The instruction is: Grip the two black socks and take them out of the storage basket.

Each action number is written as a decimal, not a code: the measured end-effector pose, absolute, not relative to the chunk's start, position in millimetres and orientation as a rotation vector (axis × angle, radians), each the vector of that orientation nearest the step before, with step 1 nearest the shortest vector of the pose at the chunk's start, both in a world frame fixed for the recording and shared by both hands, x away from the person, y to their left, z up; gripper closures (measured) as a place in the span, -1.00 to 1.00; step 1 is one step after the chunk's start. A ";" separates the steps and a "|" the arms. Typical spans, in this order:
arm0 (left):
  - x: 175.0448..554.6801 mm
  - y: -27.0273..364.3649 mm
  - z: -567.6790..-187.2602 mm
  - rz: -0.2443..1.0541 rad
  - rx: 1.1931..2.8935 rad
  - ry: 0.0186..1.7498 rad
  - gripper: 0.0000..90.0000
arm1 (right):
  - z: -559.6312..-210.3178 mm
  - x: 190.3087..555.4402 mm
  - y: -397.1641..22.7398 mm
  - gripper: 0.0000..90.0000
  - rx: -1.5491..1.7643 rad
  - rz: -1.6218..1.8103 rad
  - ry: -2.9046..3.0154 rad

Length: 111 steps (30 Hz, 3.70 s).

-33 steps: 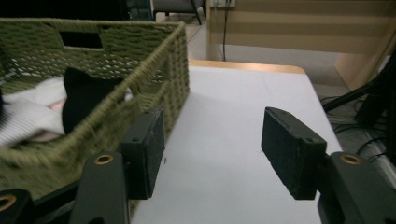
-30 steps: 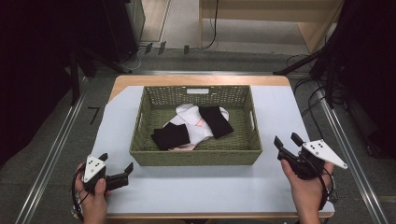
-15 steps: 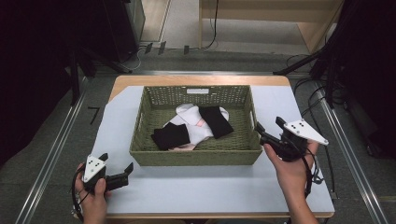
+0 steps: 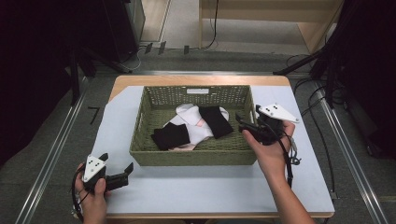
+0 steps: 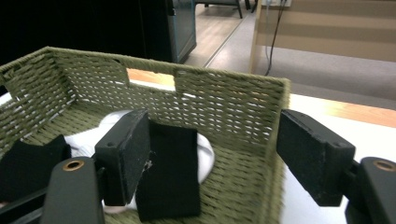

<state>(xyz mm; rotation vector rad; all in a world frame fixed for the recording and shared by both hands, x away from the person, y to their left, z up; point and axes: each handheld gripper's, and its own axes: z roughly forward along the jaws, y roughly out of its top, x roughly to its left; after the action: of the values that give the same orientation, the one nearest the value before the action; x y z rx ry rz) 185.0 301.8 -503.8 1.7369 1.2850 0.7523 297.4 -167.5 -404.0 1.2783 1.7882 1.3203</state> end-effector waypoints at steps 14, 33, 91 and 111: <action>184.8 301.8 -503.8 0.750 1.733 1.287 -0.99 | -409.2 339.8 -132.5 -0.32 1.329 1.275 1.859; 185.5 301.5 -503.9 0.753 1.748 1.282 -0.99 | -456.5 387.5 -106.8 -0.36 1.447 1.217 2.068; 186.2 301.1 -503.9 0.741 1.755 1.281 -0.99 | -433.3 370.2 -98.7 0.80 0.893 1.229 1.978; 186.0 301.5 -504.0 0.744 1.745 1.284 -0.99 | -387.4 363.0 -151.6 0.80 0.973 1.330 1.726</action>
<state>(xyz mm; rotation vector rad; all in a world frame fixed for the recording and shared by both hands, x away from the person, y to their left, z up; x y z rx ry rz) 186.0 301.5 -504.0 1.7447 1.2845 0.7438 363.0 -151.6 -387.4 0.9730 1.7256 1.3300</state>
